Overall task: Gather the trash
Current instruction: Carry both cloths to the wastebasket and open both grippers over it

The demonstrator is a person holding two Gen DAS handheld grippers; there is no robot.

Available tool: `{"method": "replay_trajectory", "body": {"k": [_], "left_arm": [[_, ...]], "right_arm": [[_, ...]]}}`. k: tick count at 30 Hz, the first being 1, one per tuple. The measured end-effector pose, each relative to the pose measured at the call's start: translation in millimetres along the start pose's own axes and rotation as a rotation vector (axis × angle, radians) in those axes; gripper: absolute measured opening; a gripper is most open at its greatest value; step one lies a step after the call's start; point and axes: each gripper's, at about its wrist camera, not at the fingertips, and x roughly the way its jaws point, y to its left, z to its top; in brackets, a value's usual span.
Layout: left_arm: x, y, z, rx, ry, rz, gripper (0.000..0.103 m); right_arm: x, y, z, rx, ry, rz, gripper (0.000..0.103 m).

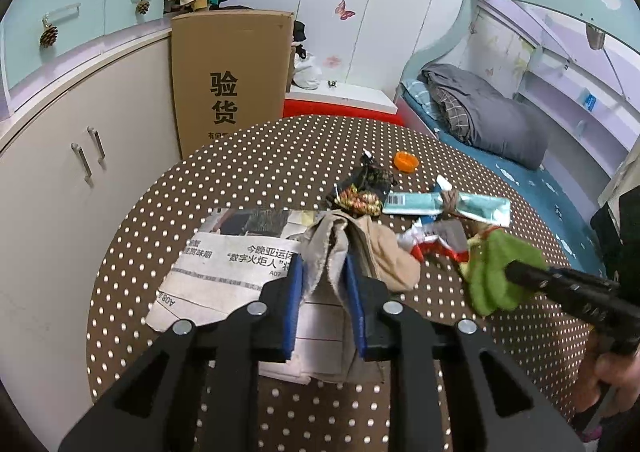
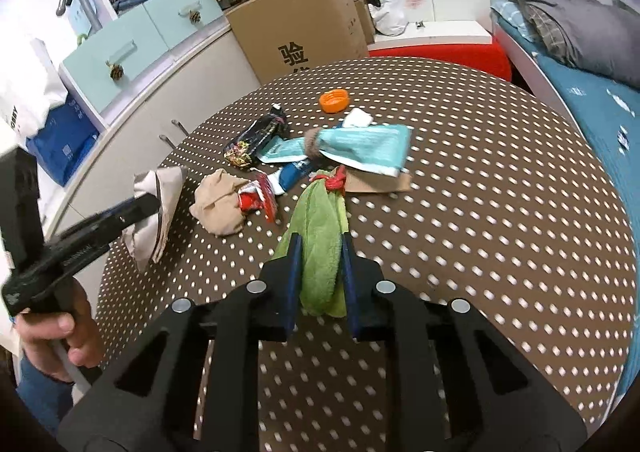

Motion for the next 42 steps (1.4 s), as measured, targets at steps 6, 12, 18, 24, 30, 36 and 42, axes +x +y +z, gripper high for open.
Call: {"method": "replay_trajectory", "body": {"k": [6,12,18,24,30,36,42], "left_arm": [[-14.3,-1.6,-11.9,-0.011,-0.008,-0.006,0.017],[-38.2,-9.3,-11.1,-0.014,-0.036,-0.040,0.015],[-52.9,-29.8,-4.5,-0.013,-0.060,-0.099,0.014],[-66.8,-68.3,8.5,0.039,-0.094,-0.160,0.014],[-71.7,-116.6,28.9,0.098,-0.128,-0.243,0.014],[-67.4,-177.7,47.7,0.184,-0.152,-0.333,0.014],[-41.4,-247.3,65.0,0.250,-0.137,-0.420,0.014]], "right_arm": [[-28.1,-16.7,-10.5,0.037,-0.033,0.005,0.019],[-62.0,-29.6,-8.7,0.070,-0.106,0.002,0.019],[-87.8,-46.7,-1.0,0.101,-0.168,0.005,0.019],[-114.7,-63.6,0.1,0.117,-0.224,0.004,0.019],[-142.4,-85.3,5.7,0.124,-0.283,-0.008,0.019],[-174.1,-114.7,14.1,0.128,-0.346,-0.055,0.019],[-205.1,-159.1,15.0,0.173,-0.402,-0.136,0.019]]}}
